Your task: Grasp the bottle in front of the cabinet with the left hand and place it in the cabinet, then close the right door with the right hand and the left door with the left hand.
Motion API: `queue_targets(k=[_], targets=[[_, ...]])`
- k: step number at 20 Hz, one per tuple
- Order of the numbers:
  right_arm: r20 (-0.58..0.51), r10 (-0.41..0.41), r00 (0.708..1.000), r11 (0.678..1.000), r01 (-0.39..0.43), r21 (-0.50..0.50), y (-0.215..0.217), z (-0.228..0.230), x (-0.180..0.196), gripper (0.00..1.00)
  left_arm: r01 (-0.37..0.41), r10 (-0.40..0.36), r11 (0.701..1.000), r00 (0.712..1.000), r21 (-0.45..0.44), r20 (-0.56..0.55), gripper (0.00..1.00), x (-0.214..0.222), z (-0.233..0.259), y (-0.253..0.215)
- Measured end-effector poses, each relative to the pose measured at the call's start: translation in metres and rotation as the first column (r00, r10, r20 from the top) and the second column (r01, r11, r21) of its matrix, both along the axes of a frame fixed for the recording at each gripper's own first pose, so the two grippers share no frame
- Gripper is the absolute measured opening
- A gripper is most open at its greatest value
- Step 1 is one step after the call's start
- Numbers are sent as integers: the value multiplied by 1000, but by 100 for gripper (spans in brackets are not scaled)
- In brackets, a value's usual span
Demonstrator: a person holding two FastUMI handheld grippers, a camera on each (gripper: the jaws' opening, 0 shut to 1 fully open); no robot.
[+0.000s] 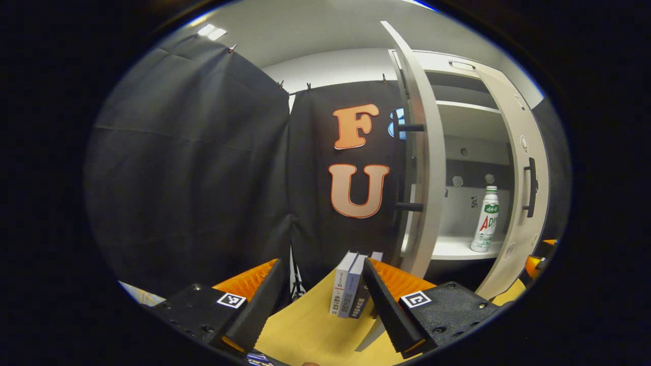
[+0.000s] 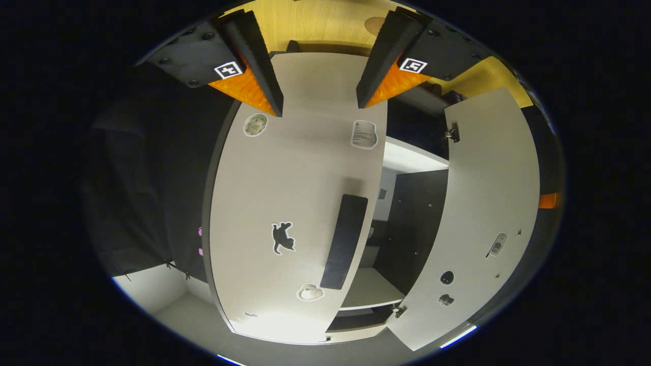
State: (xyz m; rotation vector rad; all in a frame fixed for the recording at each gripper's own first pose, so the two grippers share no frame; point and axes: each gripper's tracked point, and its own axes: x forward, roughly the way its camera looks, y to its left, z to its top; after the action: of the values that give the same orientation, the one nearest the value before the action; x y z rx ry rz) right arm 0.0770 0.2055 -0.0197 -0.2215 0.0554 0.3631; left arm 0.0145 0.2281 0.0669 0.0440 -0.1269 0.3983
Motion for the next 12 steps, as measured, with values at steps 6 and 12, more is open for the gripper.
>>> queue_targets(k=[6, 12], targets=[[19, -13, 1000, 1000, 12, 26, -27, 19, -30, 95, -6, 6, 1000, 999, -7, -38, 96, 29, -14, 23], [-6, -53, 999, 994, 53, 92, -47, 31, -43, 95, 28, -29, 1000, 998, -9, -56, 93, 41, -20, 16]])
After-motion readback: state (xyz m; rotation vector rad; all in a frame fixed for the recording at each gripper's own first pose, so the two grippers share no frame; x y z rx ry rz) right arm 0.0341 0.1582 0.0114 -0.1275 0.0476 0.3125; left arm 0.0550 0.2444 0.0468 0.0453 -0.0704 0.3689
